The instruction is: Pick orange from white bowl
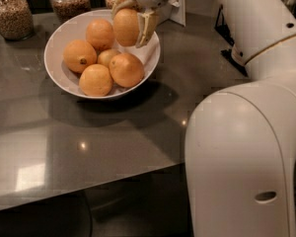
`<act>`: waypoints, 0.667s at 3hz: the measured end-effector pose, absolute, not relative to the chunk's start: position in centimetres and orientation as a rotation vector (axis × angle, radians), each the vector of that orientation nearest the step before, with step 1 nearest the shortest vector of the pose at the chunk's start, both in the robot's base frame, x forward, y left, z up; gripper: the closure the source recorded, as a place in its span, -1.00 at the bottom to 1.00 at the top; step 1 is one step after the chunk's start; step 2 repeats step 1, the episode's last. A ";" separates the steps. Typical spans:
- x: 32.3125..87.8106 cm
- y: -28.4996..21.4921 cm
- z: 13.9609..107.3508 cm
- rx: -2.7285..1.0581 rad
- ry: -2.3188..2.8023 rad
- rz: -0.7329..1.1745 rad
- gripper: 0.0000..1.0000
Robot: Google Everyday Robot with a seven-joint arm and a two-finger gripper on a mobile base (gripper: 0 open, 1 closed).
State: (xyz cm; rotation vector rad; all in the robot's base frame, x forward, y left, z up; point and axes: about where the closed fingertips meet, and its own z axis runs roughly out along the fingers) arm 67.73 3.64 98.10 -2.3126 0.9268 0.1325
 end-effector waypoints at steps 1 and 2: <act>66.1 4.2 101.3 -2.285 0.858 0.135 1.00; 66.1 4.2 101.3 -2.285 0.858 0.135 1.00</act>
Offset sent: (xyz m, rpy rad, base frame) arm 0.0000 0.0000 0.0000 0.0000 0.0000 0.0000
